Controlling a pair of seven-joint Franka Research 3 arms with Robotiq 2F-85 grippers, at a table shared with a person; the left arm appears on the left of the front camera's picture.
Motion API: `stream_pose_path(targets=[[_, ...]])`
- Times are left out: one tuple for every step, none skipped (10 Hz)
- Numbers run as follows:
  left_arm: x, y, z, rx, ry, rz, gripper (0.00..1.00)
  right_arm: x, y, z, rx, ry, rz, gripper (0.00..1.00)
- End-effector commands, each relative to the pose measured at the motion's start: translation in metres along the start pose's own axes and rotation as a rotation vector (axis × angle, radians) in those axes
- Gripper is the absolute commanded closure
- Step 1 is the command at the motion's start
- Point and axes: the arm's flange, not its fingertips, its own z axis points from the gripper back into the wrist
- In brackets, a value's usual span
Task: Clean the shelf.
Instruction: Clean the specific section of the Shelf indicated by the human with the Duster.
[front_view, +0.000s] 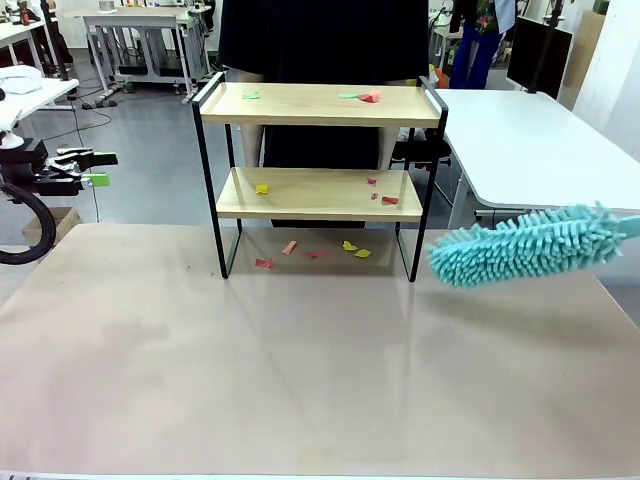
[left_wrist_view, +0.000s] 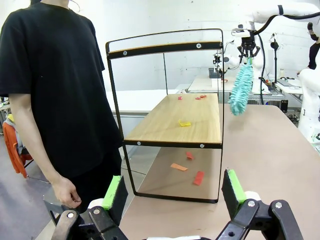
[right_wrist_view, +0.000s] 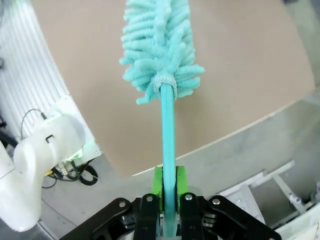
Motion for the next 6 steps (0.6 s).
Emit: stream_pose_path(targets=[[0.002,-0.001,0.0,-0.005,0.007,-0.012,0.0,0.015,0.028,-0.009,0.019,0.017,0.116,0.87],[0.002,-0.001,0.0,-0.005,0.007,-0.012,0.0,0.021,0.035,-0.013,0.034,0.021,0.133,0.87],[0.002,-0.001,0.0,-0.005,0.007,-0.012,0.0,0.03,0.042,-0.021,0.073,0.036,0.168,0.87],[0.002,-0.001,0.0,-0.005,0.007,-0.012,0.0,0.038,0.046,-0.031,0.108,0.053,0.185,0.87],[0.002,-0.001,0.0,-0.005,0.007,-0.012,0.0,0.042,0.048,-0.036,0.13,0.057,0.199,0.87],[0.002,-0.001,0.0,-0.005,0.007,-0.012,0.0,0.045,0.049,-0.035,0.143,0.036,0.197,0.87]])
